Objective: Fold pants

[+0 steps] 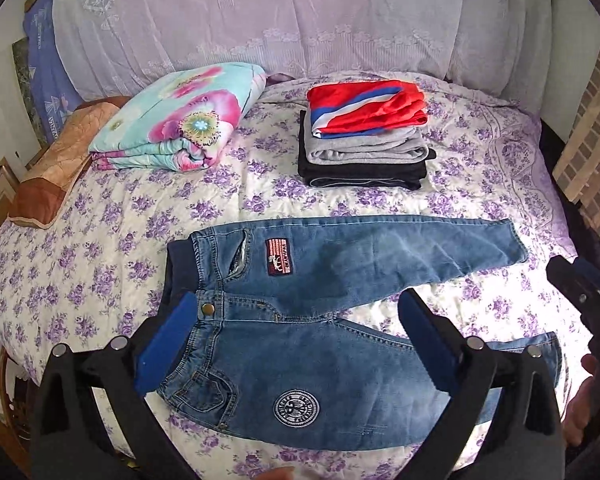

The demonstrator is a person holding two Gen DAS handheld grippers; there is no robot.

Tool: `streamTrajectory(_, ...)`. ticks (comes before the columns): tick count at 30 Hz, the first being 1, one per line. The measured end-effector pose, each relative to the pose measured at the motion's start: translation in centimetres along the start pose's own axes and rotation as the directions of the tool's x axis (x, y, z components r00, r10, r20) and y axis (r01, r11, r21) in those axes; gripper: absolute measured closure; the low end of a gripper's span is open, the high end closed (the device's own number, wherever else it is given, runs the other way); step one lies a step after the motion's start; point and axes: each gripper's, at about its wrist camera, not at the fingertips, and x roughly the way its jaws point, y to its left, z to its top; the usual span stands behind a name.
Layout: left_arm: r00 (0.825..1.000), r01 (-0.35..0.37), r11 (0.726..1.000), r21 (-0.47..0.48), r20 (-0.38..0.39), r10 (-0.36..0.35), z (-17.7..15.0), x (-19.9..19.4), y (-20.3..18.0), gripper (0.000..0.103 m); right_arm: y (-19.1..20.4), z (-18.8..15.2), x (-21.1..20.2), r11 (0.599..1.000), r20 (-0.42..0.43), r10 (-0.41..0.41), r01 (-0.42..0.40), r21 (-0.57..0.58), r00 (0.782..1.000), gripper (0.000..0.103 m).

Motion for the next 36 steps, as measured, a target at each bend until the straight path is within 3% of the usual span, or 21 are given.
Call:
streamTrajectory(3, 1.0, 0.01, 1.0, -0.012, -0.014, -0.01, -0.2, 0.3, 0.0, 0.005, 0.6, -0.2, 0.2, 0.999, -0.015, -0.021, 0.02, -0.049, 1.0, 0.003)
streamTrajectory(8, 0.998, -0.003, 1.0, -0.013, -0.066, 0.002, -1.1, 1.6, 1.1, 0.005, 0.5, -1.3, 1.1, 0.999, -0.087, 0.021, -0.026, -0.047, 0.996, 0.003)
streamTrajectory(15, 0.976, -0.126, 0.983, -0.133, -0.194, 0.099, -4.0, 5.4, 6.8, 0.005, -3.5, -1.9, 2.8, 0.998, -0.125, 0.067, -0.064, 0.027, 0.99, 0.003)
streamTrajectory(20, 0.965, -0.15, 0.97, -0.189, -0.241, 0.102, -4.4, 7.4, 9.1, 0.005, -4.6, 0.3, 5.3, 0.994, -0.137, 0.059, -0.07, -0.082, 0.989, 0.003)
streamTrajectory(23, 0.964, -0.159, 0.962, -0.222, -0.246, 0.103, -4.2, 8.2, 9.8, 0.005, -3.9, 2.1, 7.6, 0.967, -0.165, 0.118, -0.151, -0.206, 0.979, 0.003)
streamTrajectory(26, 0.963, -0.162, 0.957, -0.241, -0.252, 0.1, -3.9, 8.9, 10.1, 0.005, -3.0, 2.8, 10.9, 0.922, -0.259, 0.152, -0.232, -0.311, 0.954, 0.003)
streamTrajectory(34, 0.956, -0.134, 0.936, -0.325, -0.291, 0.036, -1.8, 12.9, 13.5, 0.005, -2.0, 3.9, 17.6, 0.818, -0.334, 0.326, -0.441, -0.369, 0.884, 0.003)
streamTrajectory(36, 0.959, -0.118, 0.925, -0.362, -0.283, 0.012, -0.3, 14.1, 15.4, 0.005, -1.8, 3.8, 20.2, 0.814, -0.379, 0.255, -0.409, -0.413, 0.889, 0.004)
